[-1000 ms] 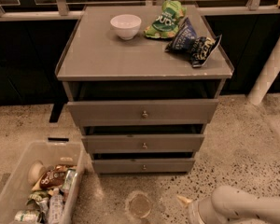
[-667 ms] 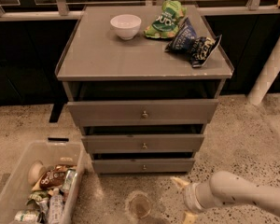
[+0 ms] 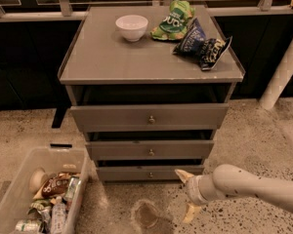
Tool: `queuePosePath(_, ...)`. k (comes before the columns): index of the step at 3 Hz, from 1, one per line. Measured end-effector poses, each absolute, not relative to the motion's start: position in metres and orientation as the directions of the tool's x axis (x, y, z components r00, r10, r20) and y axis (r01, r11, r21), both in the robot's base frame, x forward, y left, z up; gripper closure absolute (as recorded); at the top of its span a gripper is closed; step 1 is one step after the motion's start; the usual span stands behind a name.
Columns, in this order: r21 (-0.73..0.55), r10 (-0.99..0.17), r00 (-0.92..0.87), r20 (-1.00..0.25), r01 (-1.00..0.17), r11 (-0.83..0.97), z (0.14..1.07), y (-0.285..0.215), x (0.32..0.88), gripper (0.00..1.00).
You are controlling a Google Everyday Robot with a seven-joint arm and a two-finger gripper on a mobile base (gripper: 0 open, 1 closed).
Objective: Open bottom drawer
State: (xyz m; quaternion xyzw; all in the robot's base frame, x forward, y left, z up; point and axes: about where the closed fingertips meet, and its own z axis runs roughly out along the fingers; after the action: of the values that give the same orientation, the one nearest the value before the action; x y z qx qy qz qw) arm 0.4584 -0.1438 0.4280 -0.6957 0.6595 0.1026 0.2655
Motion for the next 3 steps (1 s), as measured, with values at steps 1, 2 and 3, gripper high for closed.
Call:
queuePosePath(1, -0.177, -0.86, 0.086, -0.503, -0.984, 0.005, 0.399, -0.139, 0.439, 0.0)
queuePosePath(2, -0.116, -0.822, 0.009, -0.57, -0.991, 0.07, 0.352, -0.141, 0.417, 0.0)
queuePosePath(3, -0.04, -0.795, -0.096, -0.599, -0.988, 0.149, 0.277, -0.151, 0.397, 0.0)
